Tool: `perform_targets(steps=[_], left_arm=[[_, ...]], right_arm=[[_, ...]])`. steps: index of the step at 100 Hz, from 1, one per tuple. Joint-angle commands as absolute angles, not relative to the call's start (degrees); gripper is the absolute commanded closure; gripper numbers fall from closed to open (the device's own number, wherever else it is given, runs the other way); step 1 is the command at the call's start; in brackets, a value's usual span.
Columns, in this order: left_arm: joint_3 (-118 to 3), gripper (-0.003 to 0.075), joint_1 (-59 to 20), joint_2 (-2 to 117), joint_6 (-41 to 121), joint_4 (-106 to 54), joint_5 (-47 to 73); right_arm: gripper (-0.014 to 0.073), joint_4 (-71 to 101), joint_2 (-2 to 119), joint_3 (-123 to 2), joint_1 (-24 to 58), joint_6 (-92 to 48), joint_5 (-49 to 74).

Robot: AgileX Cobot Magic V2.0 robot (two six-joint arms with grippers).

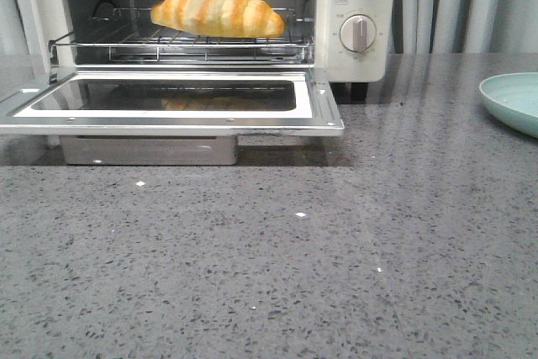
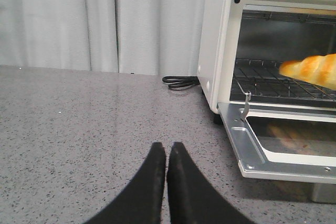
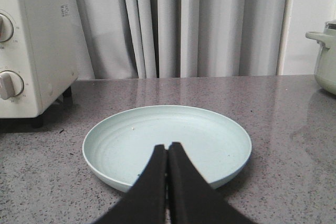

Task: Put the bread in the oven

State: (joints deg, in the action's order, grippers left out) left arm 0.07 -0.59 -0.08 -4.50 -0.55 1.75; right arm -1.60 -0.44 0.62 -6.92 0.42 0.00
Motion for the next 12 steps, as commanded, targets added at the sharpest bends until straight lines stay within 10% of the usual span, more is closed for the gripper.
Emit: perform_targets(steps=[1, 12], left_arm=[[1.3, 0.0741, -0.9, -1.7, -4.5, -1.0, -2.7], [1.3, 0.0741, -0.9, -1.7, -4.5, -1.0, -2.7]], right_arm=[[0.0661, -2.0, -1.1, 2.0, -7.4, 0.0, -4.5], [0.0661, -2.0, -1.1, 2.0, -7.4, 0.0, -4.5]])
